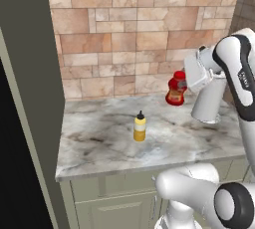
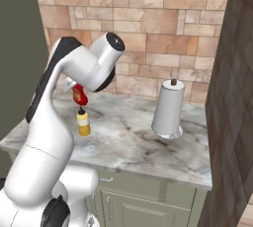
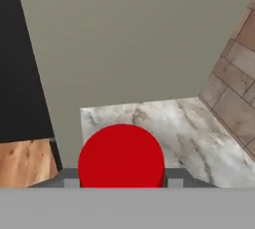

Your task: Place the ketchup and mustard from the counter to the top shelf of the fridge. If the existing items in the fridge are on the top shelf, move them to other shelves.

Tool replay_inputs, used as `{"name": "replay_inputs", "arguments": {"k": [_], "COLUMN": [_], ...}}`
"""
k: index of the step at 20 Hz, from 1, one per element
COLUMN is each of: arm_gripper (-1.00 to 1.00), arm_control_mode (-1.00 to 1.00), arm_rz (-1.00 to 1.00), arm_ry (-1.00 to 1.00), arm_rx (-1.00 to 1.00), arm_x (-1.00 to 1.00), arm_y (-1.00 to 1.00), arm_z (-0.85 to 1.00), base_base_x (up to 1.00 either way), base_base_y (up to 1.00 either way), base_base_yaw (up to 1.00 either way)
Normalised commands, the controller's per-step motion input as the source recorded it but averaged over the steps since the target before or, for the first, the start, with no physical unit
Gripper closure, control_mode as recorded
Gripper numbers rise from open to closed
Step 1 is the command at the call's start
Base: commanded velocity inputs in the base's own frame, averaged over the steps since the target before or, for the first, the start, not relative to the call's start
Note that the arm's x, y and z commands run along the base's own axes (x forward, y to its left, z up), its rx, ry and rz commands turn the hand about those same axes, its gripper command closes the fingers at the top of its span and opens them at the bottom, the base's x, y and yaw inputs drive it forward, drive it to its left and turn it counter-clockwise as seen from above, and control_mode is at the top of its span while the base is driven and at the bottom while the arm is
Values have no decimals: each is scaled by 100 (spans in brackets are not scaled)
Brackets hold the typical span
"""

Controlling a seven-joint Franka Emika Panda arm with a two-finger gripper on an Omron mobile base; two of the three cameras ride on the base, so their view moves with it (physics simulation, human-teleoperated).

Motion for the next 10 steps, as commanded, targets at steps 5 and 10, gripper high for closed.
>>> {"name": "replay_inputs", "arguments": {"k": [5,10], "arm_gripper": [100,100], "arm_control_mode": [100,100], "arm_rz": [0,0], "arm_ry": [-1,0], "arm_rx": [0,0], "arm_x": [-20,0], "arm_y": [0,0], "arm_z": [-2,0], "base_base_x": [-80,-100], "base_base_y": [0,2], "base_base_yaw": [0,0]}}
